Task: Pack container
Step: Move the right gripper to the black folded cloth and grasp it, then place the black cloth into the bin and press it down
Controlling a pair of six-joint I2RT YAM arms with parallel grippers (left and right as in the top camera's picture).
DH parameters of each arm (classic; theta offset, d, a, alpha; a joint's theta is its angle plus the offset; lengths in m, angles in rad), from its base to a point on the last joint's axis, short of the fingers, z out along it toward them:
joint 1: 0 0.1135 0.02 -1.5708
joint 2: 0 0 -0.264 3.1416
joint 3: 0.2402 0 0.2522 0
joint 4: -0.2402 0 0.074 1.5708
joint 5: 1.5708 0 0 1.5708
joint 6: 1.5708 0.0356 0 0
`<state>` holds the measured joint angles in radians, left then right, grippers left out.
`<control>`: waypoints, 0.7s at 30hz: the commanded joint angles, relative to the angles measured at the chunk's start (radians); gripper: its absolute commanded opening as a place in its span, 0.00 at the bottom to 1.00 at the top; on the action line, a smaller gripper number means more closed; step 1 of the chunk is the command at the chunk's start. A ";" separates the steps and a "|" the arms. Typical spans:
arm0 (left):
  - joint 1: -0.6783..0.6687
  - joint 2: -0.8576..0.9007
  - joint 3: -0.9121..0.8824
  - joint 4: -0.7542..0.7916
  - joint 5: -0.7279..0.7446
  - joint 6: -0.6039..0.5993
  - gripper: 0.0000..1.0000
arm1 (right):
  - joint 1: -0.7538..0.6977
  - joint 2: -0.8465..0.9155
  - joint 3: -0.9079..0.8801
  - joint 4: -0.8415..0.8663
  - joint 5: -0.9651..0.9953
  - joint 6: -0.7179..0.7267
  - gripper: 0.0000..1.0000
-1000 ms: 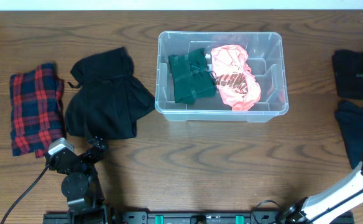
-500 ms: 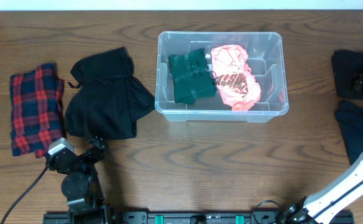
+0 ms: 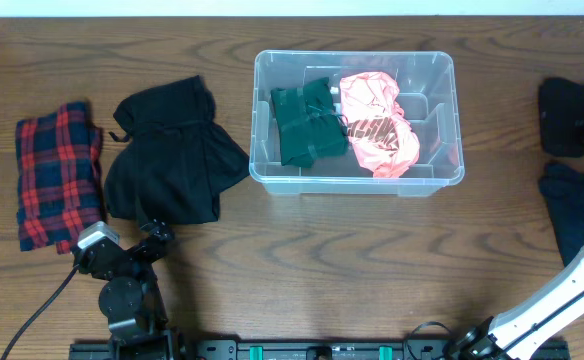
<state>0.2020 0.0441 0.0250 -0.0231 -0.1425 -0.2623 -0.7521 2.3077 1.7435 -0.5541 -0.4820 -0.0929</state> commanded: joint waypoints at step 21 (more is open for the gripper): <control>-0.002 0.000 -0.020 -0.036 -0.027 0.000 0.98 | 0.376 -0.594 0.017 -0.185 -0.264 -0.246 0.01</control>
<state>0.2020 0.0441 0.0250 -0.0235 -0.1421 -0.2623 -0.4541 1.7416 1.7550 -0.7025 -0.6838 -0.1787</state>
